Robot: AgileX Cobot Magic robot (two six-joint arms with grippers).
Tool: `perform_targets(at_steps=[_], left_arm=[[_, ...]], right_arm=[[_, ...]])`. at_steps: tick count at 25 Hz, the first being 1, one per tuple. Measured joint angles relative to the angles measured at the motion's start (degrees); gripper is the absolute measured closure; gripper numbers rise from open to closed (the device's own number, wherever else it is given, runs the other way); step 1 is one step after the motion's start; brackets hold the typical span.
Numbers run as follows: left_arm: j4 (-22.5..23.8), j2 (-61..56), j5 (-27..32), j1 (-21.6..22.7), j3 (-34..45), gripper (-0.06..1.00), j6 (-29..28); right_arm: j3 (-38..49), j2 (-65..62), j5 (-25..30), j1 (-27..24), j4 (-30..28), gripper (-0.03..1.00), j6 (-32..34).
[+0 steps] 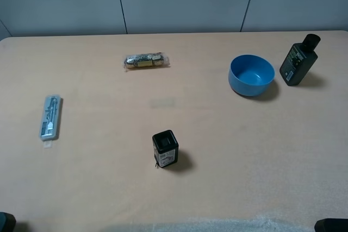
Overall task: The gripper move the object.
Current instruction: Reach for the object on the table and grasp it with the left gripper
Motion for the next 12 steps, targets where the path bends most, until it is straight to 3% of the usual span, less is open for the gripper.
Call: perform_targets(at_steps=[12], left_arm=[[0.0,0.0,0.0,0.0,0.0,-0.05,0.0]], right_arm=[[0.0,0.0,0.0,0.0,0.0,0.27,0.0]])
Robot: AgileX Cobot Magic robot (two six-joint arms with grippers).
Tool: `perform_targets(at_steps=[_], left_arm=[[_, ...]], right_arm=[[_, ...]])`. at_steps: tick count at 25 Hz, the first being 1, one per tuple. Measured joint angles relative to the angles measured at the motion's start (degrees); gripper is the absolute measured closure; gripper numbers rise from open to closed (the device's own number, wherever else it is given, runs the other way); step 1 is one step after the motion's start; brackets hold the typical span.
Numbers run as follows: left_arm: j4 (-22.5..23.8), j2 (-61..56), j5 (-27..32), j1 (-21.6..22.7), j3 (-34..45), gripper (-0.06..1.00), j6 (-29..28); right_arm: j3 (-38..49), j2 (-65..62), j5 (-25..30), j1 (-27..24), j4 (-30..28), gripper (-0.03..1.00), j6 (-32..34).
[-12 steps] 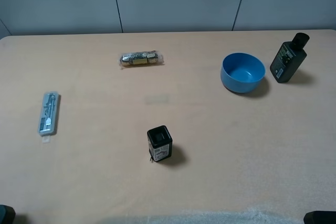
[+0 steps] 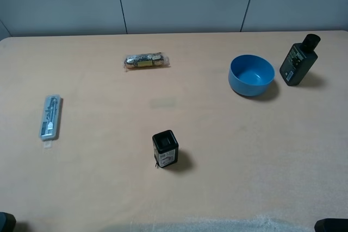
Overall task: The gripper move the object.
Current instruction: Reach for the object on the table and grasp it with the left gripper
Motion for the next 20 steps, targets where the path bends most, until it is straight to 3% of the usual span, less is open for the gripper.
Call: perform_targets(at_steps=[11,20], left_arm=[[0.1,0.0,0.0,0.0,0.0,-0.05,0.0],[4.4,0.0,-0.1,0.0,0.0,-0.05,0.0]], right_arm=[[0.0,0.0,0.0,0.0,0.0,0.27,0.0],[0.0,0.0,0.0,0.0,0.0,0.27,0.0]])
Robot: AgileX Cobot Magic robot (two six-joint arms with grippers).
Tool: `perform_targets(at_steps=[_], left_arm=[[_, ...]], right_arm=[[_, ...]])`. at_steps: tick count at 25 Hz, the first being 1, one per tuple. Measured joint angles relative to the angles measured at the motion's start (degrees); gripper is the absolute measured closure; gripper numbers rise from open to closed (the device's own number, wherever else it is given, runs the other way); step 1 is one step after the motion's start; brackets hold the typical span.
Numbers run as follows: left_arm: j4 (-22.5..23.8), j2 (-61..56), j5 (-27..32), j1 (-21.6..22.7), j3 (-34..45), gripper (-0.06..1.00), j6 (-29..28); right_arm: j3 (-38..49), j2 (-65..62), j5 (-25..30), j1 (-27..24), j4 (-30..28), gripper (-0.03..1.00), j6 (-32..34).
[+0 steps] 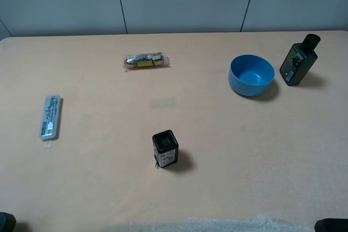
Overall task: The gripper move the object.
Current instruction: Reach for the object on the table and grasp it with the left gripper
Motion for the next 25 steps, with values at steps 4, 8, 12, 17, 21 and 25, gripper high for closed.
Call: perform_targets(at_steps=[4,8,12,17,21,25], left_arm=[[0.8,0.0,-0.2,0.0,0.0,-0.05,0.0],[1.9,0.0,-0.2,0.0,0.0,-0.05,0.0],[2.1,0.0,-0.2,0.0,0.0,-0.05,0.0],[1.4,0.6,-0.2,0.0,-0.4,-0.05,0.0],[0.8,6.3,0.3,0.0,-3.6,-0.05,0.0],[0.7,13.5,0.3,0.0,-7.2,-0.05,0.0]], right_arm=[[0.0,0.0,0.0,0.0,0.0,0.27,0.0],[0.0,0.0,0.0,0.0,0.0,0.27,0.0],[0.0,0.0,0.0,0.0,0.0,0.27,0.0],[0.0,0.0,0.0,0.0,0.0,0.27,0.0],[0.0,0.0,0.0,0.0,0.0,0.27,0.0],[0.0,0.0,0.0,0.0,0.0,0.27,0.0]])
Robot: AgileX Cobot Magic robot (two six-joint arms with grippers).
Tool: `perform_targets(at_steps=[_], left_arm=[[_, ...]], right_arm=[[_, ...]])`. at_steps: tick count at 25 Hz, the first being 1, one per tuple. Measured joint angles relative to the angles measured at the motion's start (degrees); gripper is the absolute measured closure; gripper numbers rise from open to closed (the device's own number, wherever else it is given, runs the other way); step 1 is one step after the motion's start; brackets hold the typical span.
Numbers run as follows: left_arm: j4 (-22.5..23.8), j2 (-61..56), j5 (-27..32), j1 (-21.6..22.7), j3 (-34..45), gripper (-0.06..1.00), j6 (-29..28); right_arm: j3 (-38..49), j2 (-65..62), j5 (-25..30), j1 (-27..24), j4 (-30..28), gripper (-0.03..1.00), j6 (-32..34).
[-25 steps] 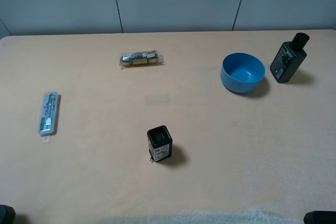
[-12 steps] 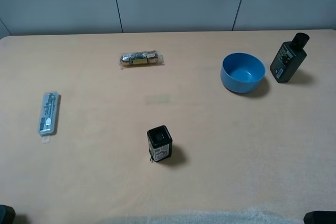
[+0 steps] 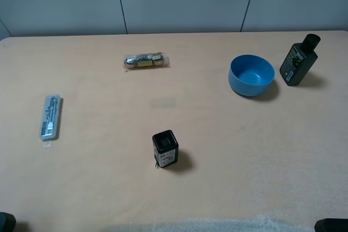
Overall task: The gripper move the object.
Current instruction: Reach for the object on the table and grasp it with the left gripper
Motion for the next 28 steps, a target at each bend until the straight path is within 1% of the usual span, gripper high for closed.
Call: perform_targets(at_steps=[5,10,13,22,28], left_arm=[[-1.1,8.8,0.0,0.0,-3.2,-0.05,1.5],[-4.4,16.3,-0.1,-0.1,-5.3,-0.05,3.7],[-5.6,19.3,-0.5,-1.0,-5.8,-0.05,4.1],[-4.8,28.1,-1.6,-8.7,-9.8,-0.05,4.3],[-4.6,36.3,-2.8,-15.3,-12.1,-0.05,4.3]], right_arm=[[0.0,0.0,0.0,0.0,0.0,0.27,0.0],[0.0,0.0,0.0,0.0,0.0,0.27,0.0],[0.0,0.0,0.0,0.0,0.0,0.27,0.0],[0.0,0.0,0.0,0.0,0.0,0.27,0.0],[0.0,0.0,0.0,0.0,0.0,0.27,0.0]])
